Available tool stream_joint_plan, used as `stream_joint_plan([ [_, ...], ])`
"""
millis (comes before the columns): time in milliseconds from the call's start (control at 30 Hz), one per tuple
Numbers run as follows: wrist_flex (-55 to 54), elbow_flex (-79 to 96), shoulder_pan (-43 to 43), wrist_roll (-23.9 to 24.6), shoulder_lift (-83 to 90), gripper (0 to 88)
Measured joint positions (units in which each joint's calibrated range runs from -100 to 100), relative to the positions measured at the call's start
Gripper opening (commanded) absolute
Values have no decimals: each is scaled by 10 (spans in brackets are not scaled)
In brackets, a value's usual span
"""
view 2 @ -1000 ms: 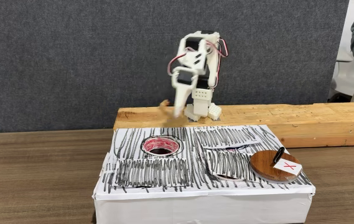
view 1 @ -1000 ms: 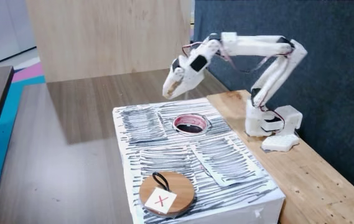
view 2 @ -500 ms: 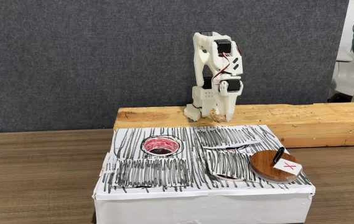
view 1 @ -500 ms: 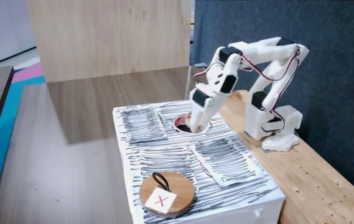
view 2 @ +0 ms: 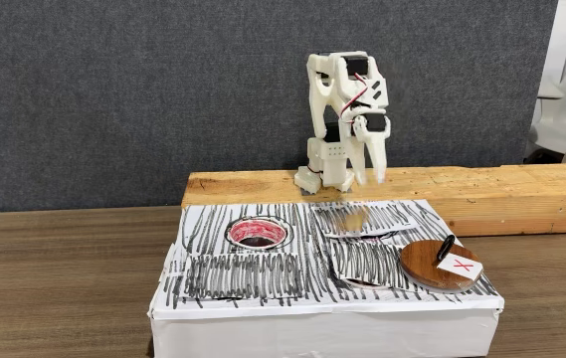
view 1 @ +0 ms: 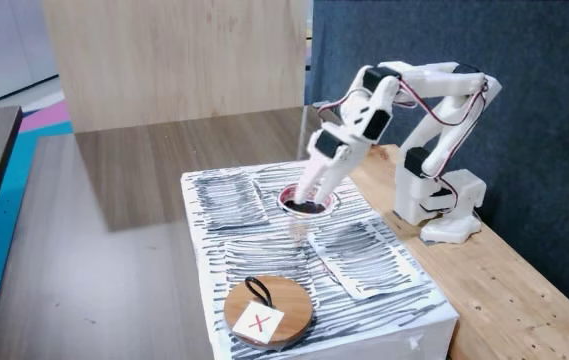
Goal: Pick the brown debris from the hole.
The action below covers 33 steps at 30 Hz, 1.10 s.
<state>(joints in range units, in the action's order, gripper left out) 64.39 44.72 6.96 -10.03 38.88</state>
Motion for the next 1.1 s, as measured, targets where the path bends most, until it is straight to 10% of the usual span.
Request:
stream_joint_plan([
  [1100, 2, 4, 0, -2, 2, 486],
])
